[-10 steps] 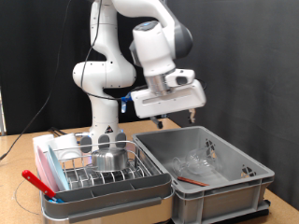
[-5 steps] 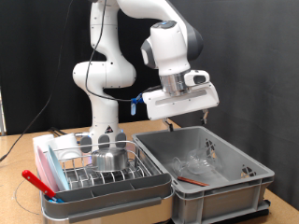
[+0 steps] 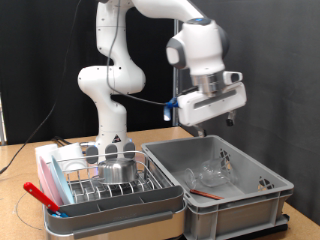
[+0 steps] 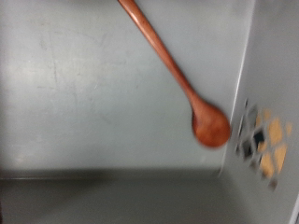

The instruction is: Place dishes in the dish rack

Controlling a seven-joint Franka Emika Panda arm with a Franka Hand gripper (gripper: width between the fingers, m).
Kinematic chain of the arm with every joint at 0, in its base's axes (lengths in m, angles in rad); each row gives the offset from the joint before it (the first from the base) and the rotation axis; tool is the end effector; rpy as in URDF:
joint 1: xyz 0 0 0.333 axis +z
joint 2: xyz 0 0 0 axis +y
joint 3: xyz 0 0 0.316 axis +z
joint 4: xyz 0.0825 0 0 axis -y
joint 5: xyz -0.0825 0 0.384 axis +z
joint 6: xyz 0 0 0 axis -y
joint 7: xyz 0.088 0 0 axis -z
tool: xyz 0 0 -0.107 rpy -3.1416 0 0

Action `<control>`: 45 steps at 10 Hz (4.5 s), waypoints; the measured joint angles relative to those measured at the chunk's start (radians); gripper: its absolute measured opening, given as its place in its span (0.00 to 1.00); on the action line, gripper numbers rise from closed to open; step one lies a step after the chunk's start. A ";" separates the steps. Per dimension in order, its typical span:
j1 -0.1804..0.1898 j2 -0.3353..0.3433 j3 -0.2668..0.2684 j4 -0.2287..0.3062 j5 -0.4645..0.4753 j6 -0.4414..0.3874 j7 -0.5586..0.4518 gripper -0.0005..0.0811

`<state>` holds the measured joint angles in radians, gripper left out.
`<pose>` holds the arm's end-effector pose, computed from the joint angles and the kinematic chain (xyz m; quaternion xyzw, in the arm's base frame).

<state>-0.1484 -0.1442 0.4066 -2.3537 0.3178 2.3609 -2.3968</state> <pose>0.4801 0.1327 0.3968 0.3391 0.9336 0.1142 0.0196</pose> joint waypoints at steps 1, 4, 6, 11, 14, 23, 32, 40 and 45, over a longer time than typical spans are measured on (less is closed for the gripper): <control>0.005 0.024 0.021 0.031 -0.053 -0.023 -0.002 1.00; 0.004 0.060 0.034 0.052 -0.073 -0.005 -0.050 1.00; 0.006 0.063 0.038 -0.007 -0.091 0.139 -0.230 1.00; 0.019 0.108 0.066 -0.043 -0.145 0.188 -0.250 1.00; 0.021 0.124 0.073 -0.035 -0.120 0.189 -0.216 1.00; 0.017 0.366 0.066 0.028 -0.303 0.284 -0.233 1.00; 0.056 0.554 0.005 0.063 -0.512 0.347 -0.173 1.00; 0.140 0.605 -0.067 0.074 -0.603 0.404 -0.087 1.00; 0.123 0.610 -0.068 0.082 -0.578 0.407 -0.087 0.47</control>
<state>-0.0258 0.4661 0.3388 -2.2715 -0.2602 2.7681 -2.4838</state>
